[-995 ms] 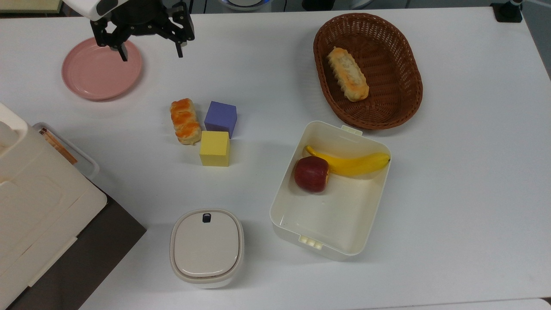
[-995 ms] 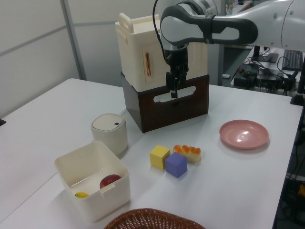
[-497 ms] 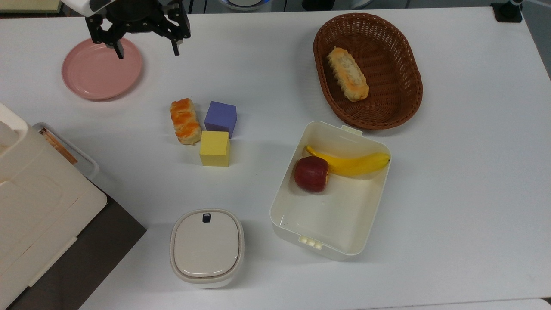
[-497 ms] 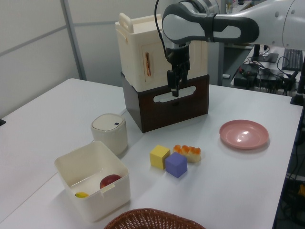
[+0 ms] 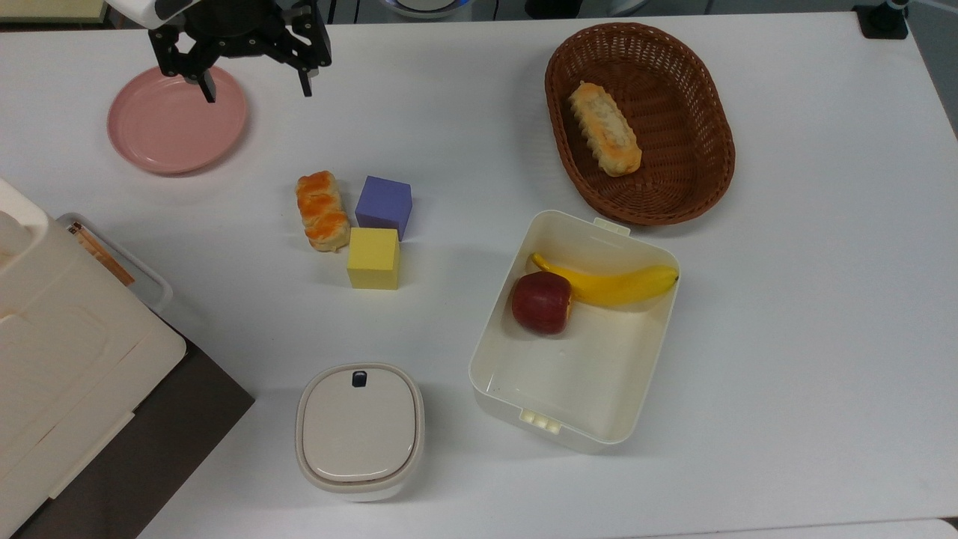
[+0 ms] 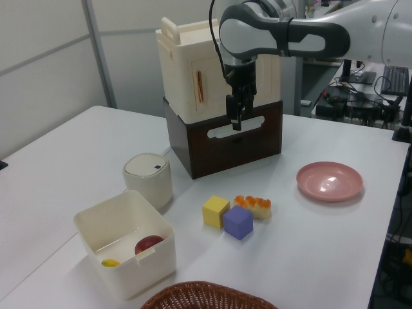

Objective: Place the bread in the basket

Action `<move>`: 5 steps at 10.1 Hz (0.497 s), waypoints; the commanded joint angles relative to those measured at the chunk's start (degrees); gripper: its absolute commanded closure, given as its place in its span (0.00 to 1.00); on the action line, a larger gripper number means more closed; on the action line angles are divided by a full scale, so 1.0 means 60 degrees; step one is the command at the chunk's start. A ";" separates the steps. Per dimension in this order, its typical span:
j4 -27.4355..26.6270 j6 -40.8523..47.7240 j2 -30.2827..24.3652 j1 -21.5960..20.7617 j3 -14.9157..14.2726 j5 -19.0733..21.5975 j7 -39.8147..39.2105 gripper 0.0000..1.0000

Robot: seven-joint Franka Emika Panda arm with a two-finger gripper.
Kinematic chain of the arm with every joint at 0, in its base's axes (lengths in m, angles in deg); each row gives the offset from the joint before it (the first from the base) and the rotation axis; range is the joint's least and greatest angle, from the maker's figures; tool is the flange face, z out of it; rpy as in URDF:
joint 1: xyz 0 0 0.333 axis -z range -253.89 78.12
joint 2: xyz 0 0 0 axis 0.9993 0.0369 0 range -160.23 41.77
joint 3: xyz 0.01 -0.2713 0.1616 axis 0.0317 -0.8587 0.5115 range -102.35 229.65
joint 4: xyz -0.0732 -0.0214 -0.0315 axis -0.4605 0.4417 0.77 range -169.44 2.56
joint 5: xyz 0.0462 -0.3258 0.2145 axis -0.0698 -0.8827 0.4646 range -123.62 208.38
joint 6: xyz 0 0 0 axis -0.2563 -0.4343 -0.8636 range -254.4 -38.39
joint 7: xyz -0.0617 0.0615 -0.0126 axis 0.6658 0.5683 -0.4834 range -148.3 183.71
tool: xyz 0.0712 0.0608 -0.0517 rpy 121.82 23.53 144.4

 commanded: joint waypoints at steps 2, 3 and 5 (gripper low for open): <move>-0.0242 -0.0035 -0.0232 -0.0158 -0.0086 0.0231 -0.0168 0.00; -0.0242 -0.0021 -0.0232 -0.0216 -0.0116 0.0217 -0.0110 0.00; -0.0242 -0.0035 -0.0232 -0.1120 -0.1121 0.0246 -0.0095 0.00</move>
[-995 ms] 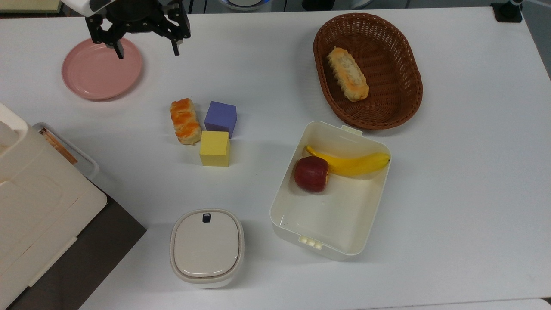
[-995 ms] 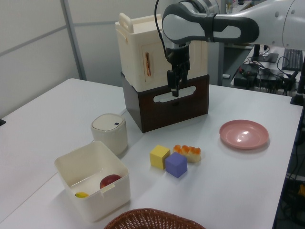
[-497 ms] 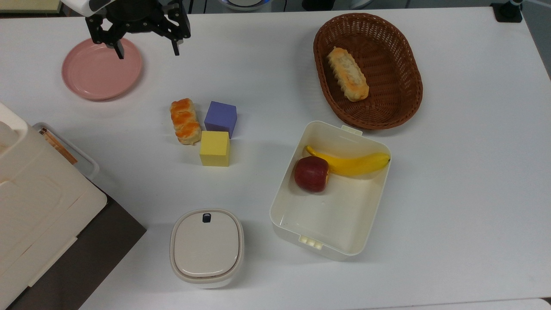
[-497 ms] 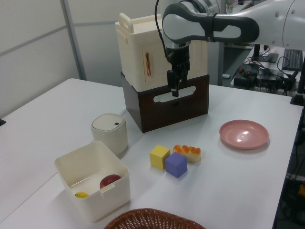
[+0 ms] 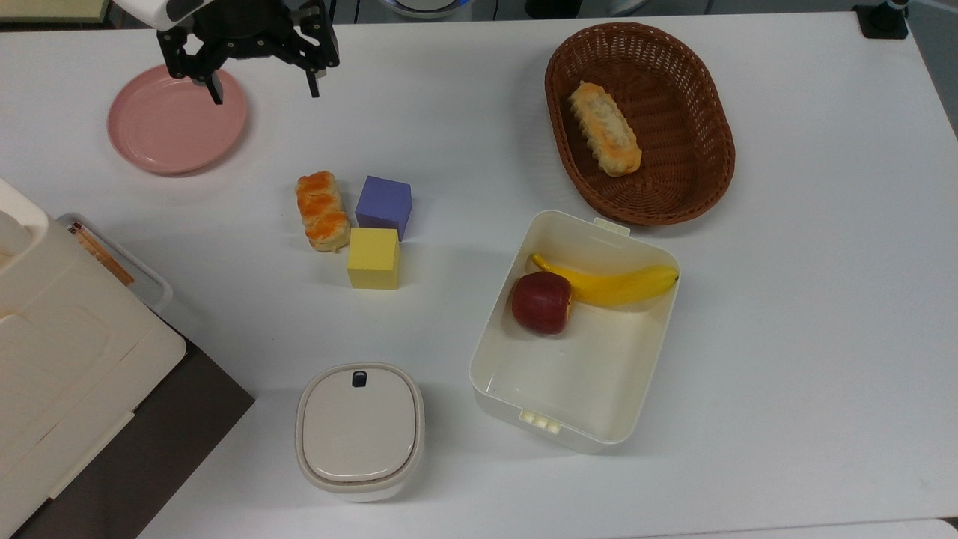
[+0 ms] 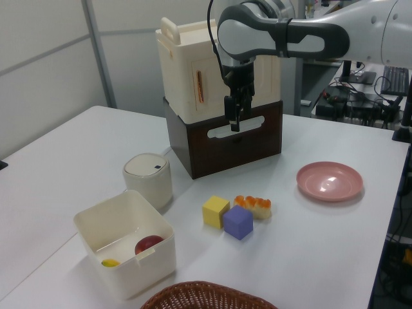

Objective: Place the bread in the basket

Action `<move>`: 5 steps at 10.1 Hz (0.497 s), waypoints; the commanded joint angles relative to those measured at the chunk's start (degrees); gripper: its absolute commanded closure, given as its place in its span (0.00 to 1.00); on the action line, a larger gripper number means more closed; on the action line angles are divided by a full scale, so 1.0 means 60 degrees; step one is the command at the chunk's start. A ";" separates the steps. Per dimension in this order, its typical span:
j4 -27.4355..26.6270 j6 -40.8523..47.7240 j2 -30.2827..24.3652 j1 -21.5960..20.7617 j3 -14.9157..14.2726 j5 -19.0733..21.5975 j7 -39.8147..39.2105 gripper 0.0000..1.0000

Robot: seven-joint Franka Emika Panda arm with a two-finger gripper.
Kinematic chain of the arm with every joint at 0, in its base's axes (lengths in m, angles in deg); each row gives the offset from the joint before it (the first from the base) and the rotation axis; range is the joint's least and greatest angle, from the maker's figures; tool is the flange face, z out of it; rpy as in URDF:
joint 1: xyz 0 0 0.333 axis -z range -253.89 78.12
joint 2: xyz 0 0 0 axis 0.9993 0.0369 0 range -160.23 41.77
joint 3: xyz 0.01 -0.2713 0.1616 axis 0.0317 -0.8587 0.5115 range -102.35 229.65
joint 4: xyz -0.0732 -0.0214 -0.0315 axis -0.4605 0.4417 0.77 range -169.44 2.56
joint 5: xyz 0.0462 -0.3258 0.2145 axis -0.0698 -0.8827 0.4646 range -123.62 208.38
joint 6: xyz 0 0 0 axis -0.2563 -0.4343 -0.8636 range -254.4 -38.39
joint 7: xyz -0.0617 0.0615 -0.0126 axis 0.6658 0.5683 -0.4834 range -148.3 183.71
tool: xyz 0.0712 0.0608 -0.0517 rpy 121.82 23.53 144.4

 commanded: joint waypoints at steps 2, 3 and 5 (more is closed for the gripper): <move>-0.0256 -0.0036 -0.0218 -0.0890 -0.1022 0.0360 -0.0069 0.00; -0.0256 -0.0021 -0.0203 -0.0875 -0.1022 0.0404 -0.0069 0.00; -0.0256 -0.0021 -0.0174 -0.0831 -0.1022 0.0303 -0.0099 0.00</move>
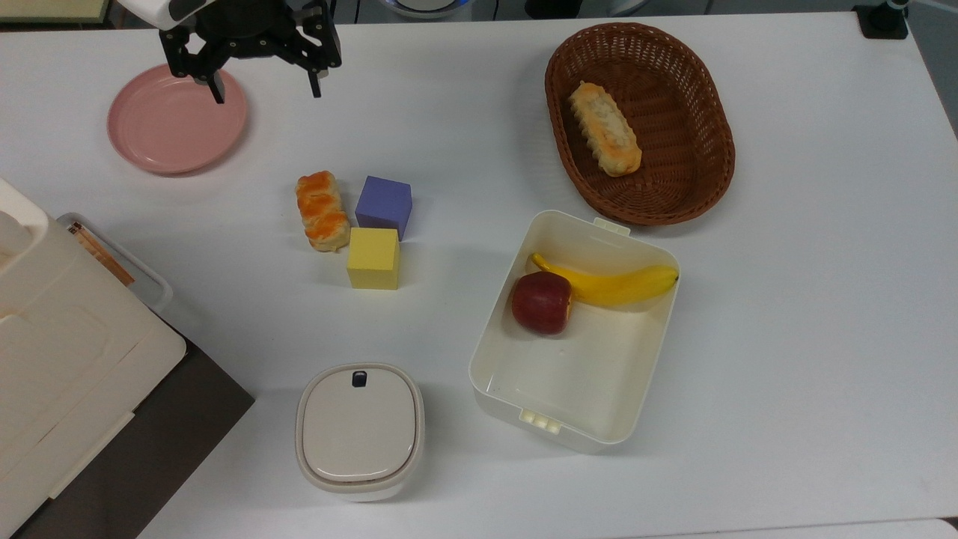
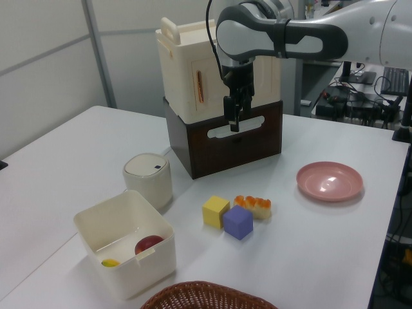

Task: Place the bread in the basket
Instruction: 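Move the gripper down over the small orange bread beside the purple cube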

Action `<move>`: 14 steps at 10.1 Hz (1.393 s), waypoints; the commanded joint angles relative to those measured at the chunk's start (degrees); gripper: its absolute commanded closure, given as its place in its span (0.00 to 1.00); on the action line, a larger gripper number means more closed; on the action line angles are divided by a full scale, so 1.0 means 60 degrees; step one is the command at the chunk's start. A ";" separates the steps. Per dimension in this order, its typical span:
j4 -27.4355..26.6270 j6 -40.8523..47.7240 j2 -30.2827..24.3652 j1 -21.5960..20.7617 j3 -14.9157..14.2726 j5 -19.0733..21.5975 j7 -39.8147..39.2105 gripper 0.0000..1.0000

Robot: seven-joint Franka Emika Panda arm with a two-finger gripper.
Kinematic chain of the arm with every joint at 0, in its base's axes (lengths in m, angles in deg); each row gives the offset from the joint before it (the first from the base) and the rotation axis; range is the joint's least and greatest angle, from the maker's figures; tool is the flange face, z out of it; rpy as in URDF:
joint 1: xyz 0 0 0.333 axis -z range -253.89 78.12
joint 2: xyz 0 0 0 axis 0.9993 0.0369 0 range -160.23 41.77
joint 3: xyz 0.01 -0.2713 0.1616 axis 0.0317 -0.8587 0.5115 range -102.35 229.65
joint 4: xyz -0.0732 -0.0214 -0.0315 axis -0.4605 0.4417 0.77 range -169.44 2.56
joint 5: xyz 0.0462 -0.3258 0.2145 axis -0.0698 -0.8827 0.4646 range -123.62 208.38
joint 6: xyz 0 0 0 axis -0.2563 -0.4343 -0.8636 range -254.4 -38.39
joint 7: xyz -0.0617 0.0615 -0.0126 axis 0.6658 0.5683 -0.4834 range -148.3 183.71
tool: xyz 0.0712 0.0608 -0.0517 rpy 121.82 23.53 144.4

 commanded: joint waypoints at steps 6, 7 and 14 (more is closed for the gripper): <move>-0.1104 -0.0094 0.0981 0.0349 -0.0209 0.0131 -0.0201 0.00; -0.1149 -0.0138 0.1389 0.0335 -0.0194 0.0058 -0.0201 0.00; -0.1647 -0.1206 0.2666 0.0261 -0.0150 -0.0220 -0.0128 0.00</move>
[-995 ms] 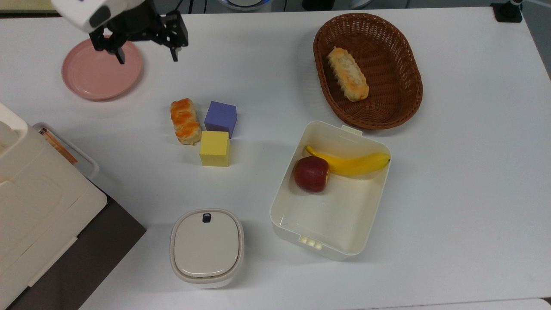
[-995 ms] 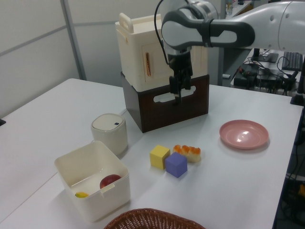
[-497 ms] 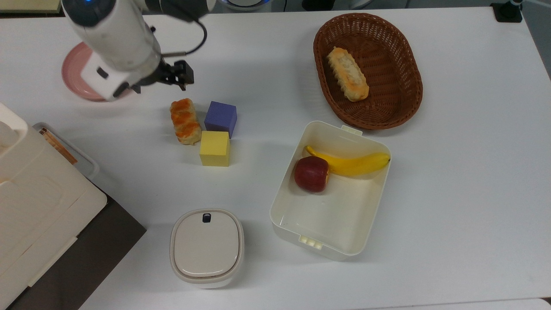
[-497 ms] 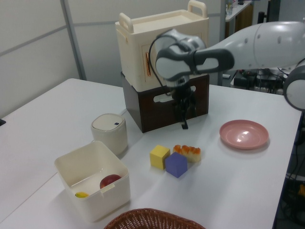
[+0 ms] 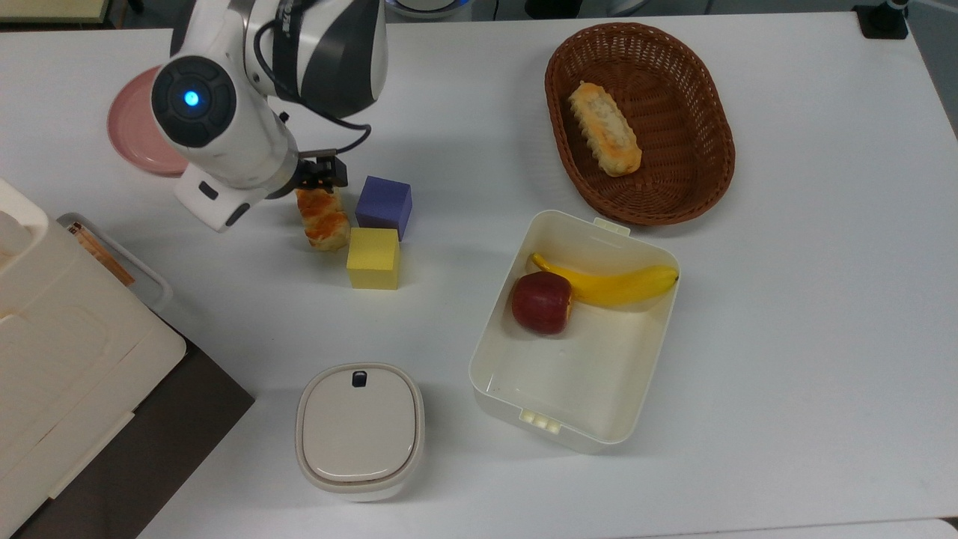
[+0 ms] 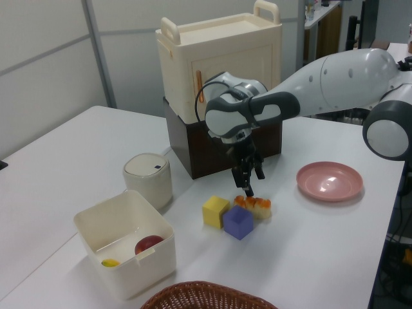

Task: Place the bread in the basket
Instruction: 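Move the gripper down over the small orange bread beside the purple cube, then close the gripper on the orange bread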

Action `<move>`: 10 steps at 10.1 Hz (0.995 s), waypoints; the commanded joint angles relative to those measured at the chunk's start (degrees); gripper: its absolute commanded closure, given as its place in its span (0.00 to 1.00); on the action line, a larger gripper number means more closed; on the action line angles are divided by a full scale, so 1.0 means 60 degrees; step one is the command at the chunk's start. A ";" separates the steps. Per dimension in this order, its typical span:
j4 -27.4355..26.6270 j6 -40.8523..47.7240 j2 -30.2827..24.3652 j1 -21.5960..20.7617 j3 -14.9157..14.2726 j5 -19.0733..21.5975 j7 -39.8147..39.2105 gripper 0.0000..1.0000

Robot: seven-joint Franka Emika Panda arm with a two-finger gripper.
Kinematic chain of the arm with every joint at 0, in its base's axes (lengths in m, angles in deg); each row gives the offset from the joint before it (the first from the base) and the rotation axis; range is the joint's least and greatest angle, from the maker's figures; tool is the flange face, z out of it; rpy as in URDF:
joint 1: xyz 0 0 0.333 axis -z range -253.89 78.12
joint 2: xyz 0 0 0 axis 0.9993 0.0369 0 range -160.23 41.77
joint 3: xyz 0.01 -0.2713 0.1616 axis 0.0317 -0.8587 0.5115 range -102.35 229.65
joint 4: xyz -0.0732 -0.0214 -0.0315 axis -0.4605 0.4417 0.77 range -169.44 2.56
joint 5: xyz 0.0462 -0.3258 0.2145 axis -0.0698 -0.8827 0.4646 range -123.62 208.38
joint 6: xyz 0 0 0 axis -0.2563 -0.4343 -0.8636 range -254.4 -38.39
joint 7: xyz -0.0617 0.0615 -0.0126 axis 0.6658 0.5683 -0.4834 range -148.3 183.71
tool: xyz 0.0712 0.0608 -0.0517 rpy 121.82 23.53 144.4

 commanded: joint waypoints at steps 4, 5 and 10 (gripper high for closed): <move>-0.0416 -0.0620 0.0286 -0.0136 0.0009 -0.0513 -0.0189 0.70; -0.0417 -0.0621 0.0286 -0.0223 0.0009 -0.0527 -0.0189 0.93; -0.0300 -0.0476 0.0141 -0.0253 0.0009 -0.0513 -0.0160 1.00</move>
